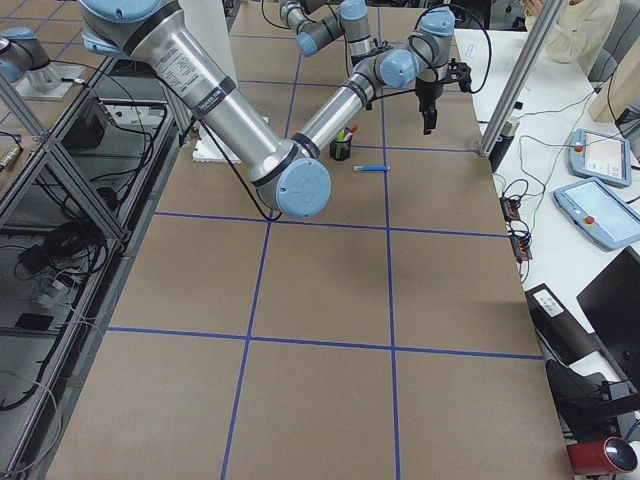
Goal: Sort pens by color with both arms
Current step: 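Set the blue marker on the table beyond the cup, release, while left arm approaches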
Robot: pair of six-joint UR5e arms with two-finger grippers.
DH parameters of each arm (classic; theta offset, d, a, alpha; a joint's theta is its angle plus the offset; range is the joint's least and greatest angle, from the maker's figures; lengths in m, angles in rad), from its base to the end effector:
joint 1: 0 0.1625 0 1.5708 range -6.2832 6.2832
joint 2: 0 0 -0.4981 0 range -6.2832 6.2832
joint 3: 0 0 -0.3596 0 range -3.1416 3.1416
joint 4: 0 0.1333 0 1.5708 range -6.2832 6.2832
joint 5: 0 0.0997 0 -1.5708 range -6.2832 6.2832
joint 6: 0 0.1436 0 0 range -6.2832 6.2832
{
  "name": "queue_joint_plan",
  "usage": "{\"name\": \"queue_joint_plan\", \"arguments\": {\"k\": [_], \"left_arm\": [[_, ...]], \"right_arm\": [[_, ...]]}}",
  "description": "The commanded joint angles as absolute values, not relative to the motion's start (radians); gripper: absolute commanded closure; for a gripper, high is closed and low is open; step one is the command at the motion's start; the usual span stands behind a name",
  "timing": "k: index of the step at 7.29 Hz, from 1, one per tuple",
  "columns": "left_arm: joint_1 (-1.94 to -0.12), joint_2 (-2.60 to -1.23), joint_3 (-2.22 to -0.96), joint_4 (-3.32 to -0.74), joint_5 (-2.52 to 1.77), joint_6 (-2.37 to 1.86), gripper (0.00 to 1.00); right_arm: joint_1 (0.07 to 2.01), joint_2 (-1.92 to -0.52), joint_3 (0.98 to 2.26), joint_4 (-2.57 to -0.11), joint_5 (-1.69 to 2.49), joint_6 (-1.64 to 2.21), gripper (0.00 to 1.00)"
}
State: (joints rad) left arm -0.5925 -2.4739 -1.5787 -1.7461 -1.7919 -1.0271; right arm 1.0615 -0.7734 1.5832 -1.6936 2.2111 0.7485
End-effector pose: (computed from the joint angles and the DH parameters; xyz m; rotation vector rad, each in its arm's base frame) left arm 0.5918 -0.5211 0.1638 0.4142 1.0184 0.0763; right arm -0.3264 -0.6819 0.2759 0.1742 -0.8851 0.0029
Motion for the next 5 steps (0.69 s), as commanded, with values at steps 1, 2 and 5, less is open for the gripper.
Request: {"name": "queue_joint_plan", "arguments": {"k": [1,2,5], "left_arm": [[-0.572,-2.525,-1.494,-1.744,-1.784,-0.982,0.10],[-0.572,-2.529,-1.483,-1.746,-1.786,-0.953,0.13],[-0.545,-2.519,-1.471,-1.743,-1.789,-0.908,0.17]], "right_arm": [[1.062,-0.775,1.578,-1.694,2.209,0.753,0.01],[1.062,-0.776,1.575,-1.694,2.207,0.749,0.01],[1.065,-0.776,1.568,-1.692,2.207,0.747,0.01]]}}
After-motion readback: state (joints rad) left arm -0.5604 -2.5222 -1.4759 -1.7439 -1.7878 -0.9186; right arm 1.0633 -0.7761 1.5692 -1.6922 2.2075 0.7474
